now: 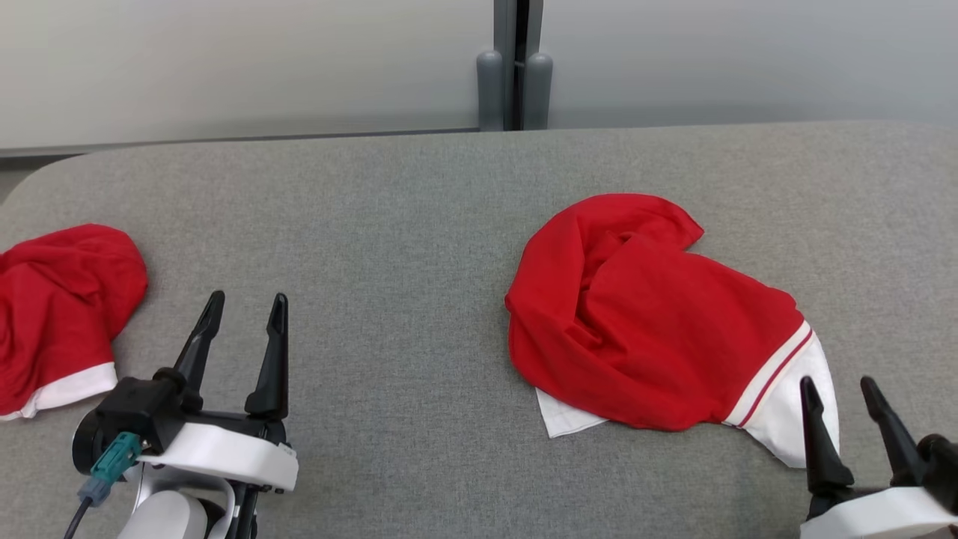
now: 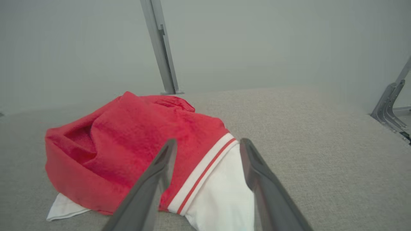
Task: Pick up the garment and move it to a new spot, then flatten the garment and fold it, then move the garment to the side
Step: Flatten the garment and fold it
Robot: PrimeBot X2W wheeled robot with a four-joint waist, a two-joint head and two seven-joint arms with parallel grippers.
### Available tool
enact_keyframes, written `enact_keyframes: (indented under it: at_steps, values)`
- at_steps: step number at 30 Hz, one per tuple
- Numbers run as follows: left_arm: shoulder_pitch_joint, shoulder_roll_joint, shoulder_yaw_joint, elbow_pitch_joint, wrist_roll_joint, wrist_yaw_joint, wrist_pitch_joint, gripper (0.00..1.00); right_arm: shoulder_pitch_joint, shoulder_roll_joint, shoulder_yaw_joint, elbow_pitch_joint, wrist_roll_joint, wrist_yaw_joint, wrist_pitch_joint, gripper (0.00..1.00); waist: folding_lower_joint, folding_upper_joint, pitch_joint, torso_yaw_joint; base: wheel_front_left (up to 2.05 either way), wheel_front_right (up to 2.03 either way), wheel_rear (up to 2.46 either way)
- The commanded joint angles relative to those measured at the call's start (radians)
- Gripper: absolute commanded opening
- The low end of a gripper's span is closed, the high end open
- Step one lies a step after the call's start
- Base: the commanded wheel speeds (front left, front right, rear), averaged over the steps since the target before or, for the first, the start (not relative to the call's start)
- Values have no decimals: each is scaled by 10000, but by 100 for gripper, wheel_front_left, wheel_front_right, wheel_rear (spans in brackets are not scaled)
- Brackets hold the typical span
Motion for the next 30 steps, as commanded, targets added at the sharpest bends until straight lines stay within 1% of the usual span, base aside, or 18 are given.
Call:
enact_keyframes:
  at_steps: [1, 4, 10, 16, 25, 27, 30]
  values:
    - [115, 96, 54, 0, -47, 85, 27, 100, -33, -92, 30, -343, -29, -3, 47, 100, 0, 0, -187, -13, 0, 0, 0]
    - [324, 137, 42, -24, -83, 108, 53, 100, -2, -170, 147, -1025, -84, -3, 258, 100, 0, 0, -416, -11, 0, 0, 0]
    - [620, 183, -57, -73, -93, 166, 166, 100, 107, -298, 343, -1656, -15, -3, 643, 100, 0, 0, -759, 27, 0, 0, 0]
    - [922, 177, -184, -213, -131, 226, 301, 100, 192, -233, 484, -1904, 73, -3, 892, 100, 0, 0, -903, 108, 0, 0, 0]
    - [852, 210, -275, -306, -152, 271, 401, 100, 190, -191, 420, -1997, 98, -3, 953, 100, 0, 0, -844, 184, 0, 0, 0]
    - [694, 188, -353, -310, -129, 223, 456, 100, 153, -192, 422, -2011, 105, -3, 963, 100, 0, 0, -798, 188, 0, 0, 0]
    - [314, -16, -625, -260, -257, -36, 698, 100, 7, -194, 466, -2032, 121, -3, 965, 100, 0, 0, -603, 178, 0, 0, 0]
